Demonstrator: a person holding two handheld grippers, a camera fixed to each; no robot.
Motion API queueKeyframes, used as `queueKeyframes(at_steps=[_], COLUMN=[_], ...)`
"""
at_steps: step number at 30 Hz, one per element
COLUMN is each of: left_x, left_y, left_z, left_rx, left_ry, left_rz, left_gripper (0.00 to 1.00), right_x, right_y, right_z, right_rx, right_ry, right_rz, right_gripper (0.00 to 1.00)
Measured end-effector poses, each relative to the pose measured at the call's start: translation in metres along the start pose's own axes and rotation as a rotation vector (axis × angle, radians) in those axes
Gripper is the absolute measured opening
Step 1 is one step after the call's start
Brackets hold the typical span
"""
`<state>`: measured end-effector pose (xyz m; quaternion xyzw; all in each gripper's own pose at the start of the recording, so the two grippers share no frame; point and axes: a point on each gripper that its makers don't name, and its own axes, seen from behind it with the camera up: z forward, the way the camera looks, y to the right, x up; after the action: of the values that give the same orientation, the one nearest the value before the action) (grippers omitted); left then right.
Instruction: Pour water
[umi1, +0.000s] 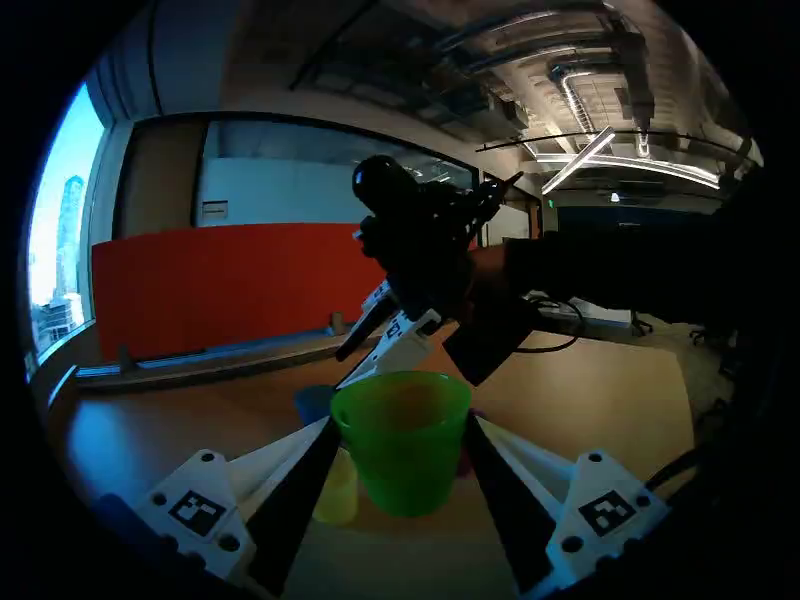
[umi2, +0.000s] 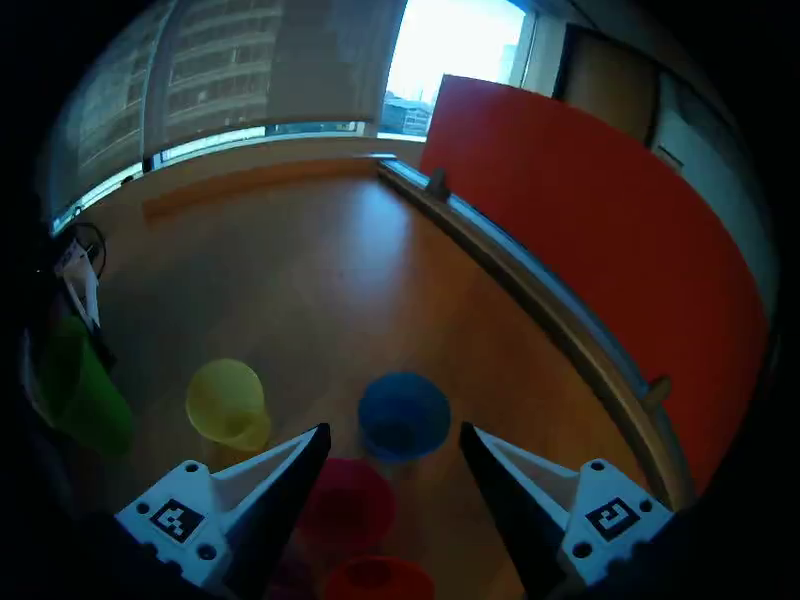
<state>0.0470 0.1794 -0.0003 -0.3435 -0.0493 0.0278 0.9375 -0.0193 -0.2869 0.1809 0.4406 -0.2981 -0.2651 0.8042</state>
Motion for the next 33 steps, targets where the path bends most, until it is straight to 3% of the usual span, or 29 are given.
queueKeyframes(at_steps=[11, 33], left_x=[-0.006, -0.013], left_y=[-0.001, -0.002], left_z=[0.002, 0.004], left_rx=[-0.008, -0.014], left_ry=[-0.001, -0.004], left_rz=[-0.008, -0.016], left_gripper=[0.86, 0.86], right_x=[-0.011, -0.022], right_y=[0.009, 0.011], right_z=[0.024, 0.048], right_rx=[0.006, 0.023], right_ry=[-0.112, -0.189], right_rz=[0.003, 0.029], right_gripper=[1.00, 1.00])
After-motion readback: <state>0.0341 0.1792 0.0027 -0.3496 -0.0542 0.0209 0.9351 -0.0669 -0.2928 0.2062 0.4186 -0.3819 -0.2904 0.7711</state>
